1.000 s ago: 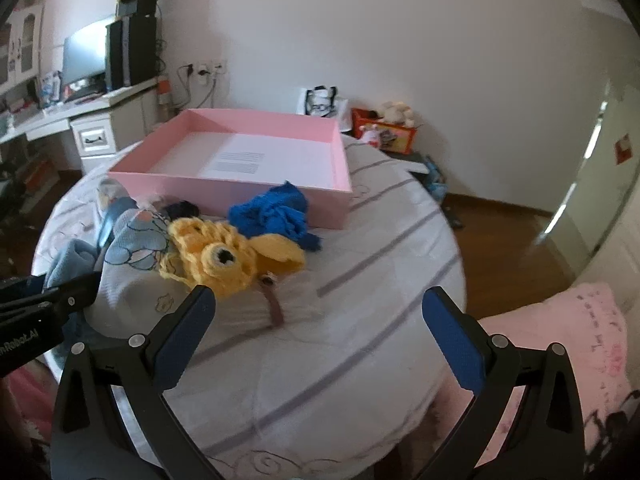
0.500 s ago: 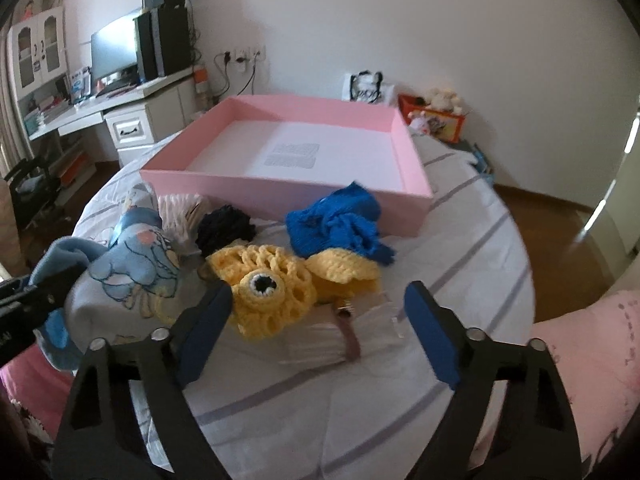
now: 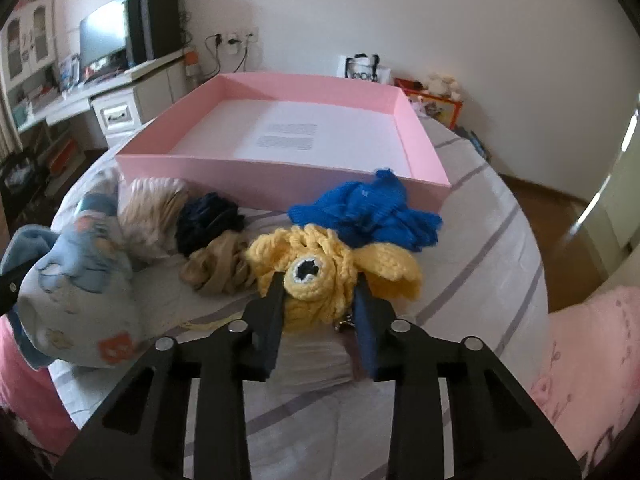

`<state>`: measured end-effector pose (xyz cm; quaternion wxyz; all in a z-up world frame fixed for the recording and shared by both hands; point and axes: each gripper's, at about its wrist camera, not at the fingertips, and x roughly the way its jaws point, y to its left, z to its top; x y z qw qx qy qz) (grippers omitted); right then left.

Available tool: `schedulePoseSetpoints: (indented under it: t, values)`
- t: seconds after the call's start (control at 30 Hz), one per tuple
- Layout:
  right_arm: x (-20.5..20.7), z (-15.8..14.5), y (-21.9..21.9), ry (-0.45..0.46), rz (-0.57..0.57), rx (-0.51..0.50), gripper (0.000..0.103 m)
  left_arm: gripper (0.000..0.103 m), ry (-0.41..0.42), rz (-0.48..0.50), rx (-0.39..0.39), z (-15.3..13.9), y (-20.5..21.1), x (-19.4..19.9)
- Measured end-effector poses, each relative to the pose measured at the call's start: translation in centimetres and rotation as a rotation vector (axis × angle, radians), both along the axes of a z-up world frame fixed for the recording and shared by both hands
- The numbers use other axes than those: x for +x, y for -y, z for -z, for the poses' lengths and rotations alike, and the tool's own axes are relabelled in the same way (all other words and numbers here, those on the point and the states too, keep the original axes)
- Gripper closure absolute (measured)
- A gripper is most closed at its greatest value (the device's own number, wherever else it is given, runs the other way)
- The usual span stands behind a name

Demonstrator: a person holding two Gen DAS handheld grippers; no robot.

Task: Organize soft objects
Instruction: 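Grasp light-blue hat with left tool while right tool grasps yellow crocheted toy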

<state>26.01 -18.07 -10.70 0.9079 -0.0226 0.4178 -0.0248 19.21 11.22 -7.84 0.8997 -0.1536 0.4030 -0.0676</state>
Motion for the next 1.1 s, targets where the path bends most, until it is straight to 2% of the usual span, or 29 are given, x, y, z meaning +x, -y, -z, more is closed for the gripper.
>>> schedulePoseSetpoints:
  t: [0.23,0.47,0.77,1.1]
  values:
    - [-0.6,-0.7,0.5,0.021,-0.003,0.027,0.079,0.089,0.04,-0.002,0.017,-1.4,-0.1,-0.2]
    - [-1.9,-2.5,0.8,0.075,0.008,0.029,0.079,0.089,0.1,-0.042,0.038,-3.5,-0.6,-1.1]
    - [-4.1,-6.1,1.7,0.171,0.031,0.018,0.079,0.089,0.159,-0.037,0.071,-5.5,0.4,-2.5]
    - [-8.7,-10.6,1.8,0.297,0.02,0.018,0.079,0.089,0.273,-0.016,0.127,-8.8,3.0,-6.6]
